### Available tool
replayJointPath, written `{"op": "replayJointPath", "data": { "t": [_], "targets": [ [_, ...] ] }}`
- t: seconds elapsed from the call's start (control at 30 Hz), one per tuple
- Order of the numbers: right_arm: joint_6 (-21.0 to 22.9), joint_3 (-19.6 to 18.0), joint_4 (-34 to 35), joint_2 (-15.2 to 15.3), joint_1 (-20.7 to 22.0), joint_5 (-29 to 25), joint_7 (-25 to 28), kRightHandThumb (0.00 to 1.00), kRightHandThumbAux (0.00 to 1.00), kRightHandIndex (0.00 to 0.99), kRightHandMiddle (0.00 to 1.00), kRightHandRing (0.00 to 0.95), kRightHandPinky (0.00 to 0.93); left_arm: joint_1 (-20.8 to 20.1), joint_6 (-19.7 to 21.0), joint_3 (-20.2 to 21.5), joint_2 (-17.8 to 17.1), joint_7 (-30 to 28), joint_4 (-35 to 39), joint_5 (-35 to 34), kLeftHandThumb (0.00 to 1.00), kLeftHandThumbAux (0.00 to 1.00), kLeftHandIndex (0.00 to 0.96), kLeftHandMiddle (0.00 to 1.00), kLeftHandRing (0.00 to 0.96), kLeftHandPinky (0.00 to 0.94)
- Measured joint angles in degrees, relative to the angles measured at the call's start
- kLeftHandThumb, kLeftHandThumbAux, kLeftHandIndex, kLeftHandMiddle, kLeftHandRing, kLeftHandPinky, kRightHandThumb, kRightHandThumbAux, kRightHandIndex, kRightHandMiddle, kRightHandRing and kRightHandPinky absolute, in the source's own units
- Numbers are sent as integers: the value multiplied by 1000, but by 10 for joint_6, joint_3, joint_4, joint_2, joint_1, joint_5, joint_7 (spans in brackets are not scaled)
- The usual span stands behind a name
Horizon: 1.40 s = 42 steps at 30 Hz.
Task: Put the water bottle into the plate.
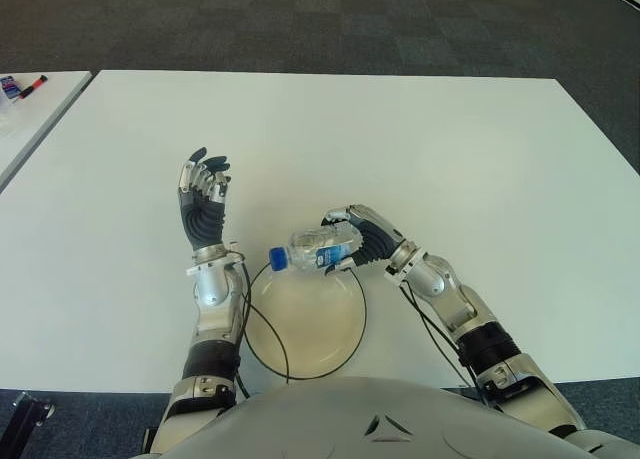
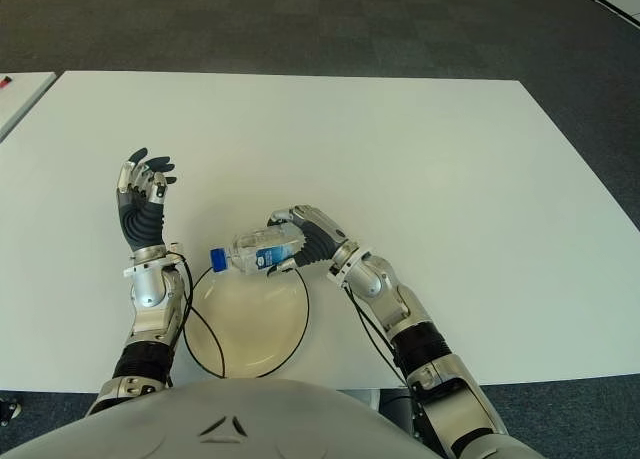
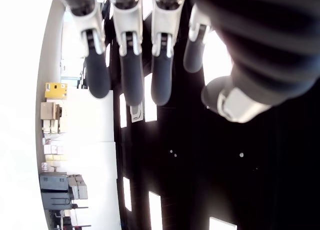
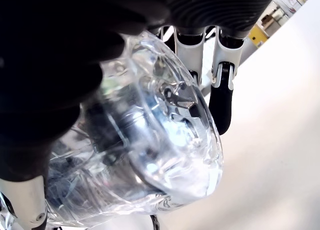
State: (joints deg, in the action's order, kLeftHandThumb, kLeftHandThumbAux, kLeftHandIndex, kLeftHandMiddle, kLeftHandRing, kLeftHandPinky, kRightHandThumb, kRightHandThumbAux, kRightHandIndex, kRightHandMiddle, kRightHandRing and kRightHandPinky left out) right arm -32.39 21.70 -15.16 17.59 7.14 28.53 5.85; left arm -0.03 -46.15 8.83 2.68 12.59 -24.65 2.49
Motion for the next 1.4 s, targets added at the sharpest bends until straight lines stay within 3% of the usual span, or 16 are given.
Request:
{"op": "replayJointPath", "data": {
  "t": [1.13, 1.4],
  "targets": [
    [-3, 1, 33, 11, -1, 30, -10, 1000, 667, 382, 501, 507, 448, -11, -6, 0, -4, -1, -14, -2, 548, 612, 201, 341, 350, 386],
    [-23, 5, 38, 19, -2, 30, -10, 1000, 667, 377, 495, 505, 454, -15, -7, 0, -5, -1, -23, 2, 525, 616, 200, 339, 348, 384]
  ]
}}
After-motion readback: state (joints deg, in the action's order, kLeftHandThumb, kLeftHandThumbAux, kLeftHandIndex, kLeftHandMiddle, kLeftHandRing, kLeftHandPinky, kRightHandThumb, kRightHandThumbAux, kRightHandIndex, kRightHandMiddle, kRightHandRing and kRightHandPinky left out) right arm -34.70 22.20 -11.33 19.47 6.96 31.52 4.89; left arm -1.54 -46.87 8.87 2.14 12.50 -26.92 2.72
